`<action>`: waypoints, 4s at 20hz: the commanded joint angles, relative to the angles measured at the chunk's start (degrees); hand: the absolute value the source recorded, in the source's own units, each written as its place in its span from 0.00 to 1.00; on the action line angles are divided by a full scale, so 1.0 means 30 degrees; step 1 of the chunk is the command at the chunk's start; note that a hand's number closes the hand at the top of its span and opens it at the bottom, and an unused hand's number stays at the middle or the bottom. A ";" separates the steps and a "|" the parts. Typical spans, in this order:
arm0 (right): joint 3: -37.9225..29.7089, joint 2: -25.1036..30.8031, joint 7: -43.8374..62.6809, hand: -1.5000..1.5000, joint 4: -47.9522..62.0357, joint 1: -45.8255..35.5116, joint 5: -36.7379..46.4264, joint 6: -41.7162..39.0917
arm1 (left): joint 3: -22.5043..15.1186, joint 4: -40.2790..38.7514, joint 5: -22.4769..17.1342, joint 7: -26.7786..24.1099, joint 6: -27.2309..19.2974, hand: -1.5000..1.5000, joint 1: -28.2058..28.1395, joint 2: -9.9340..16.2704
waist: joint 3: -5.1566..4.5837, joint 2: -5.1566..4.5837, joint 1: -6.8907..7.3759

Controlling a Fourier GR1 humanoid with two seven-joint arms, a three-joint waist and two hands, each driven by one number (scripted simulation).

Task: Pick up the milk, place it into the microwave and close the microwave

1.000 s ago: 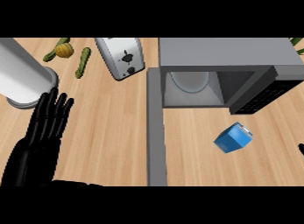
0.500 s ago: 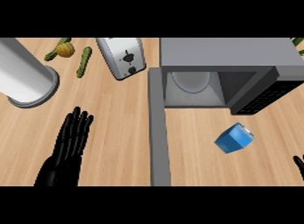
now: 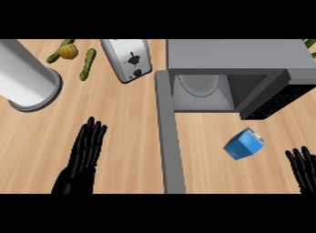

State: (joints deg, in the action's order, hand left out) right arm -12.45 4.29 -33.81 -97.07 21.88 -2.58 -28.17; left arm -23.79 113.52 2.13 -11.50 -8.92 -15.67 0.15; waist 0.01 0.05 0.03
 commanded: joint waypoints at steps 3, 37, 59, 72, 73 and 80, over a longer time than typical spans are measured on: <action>-0.0348 0.0214 -0.1055 0.00 0.3324 -0.2787 0.1061 0.0906 | -0.0046 0.0078 -0.0557 0.0494 0.0082 0.00 -0.0123 0.0241 | -0.0002 -0.0012 0.0019; -0.1614 0.1989 -1.0412 1.00 2.4903 -1.4285 0.5655 1.0911 | 0.4721 0.1065 -0.5760 -0.2181 0.5134 0.00 -0.3639 0.3863 | 0.0033 -0.0107 0.0421; 0.1995 -0.1399 -0.8156 1.00 2.0545 -1.3963 0.1678 1.2839 | 0.6963 -0.1424 -0.6328 -0.2502 0.6862 0.00 -0.2470 0.3669 | -0.0006 0.0037 0.0040; 0.4494 -0.1427 -0.1849 1.00 1.5988 -1.5174 0.1887 1.8021 | 0.9235 -0.1913 -0.7435 -0.3144 0.8892 0.00 -0.3295 0.3832 | -0.0005 -0.0009 0.0134; 0.3917 -0.1296 -0.2068 1.00 1.6476 -1.5444 0.2291 1.7586 | 0.8463 -0.1580 -0.6783 -0.2396 0.8122 0.00 -0.2946 0.3093 | -0.0003 -0.0018 0.0116; 0.4063 -0.0095 0.1599 1.00 1.8415 -1.9049 0.3999 1.8651 | 0.8666 -0.2120 -0.6465 -0.2723 0.8553 0.00 -0.2958 0.3050 | -0.0006 -0.0042 0.0227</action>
State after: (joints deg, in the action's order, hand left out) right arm -0.68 2.59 -33.57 -45.10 -30.35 6.68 26.13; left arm 2.44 108.29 -18.61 -18.97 16.32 -24.83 9.99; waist 0.00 -0.04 0.57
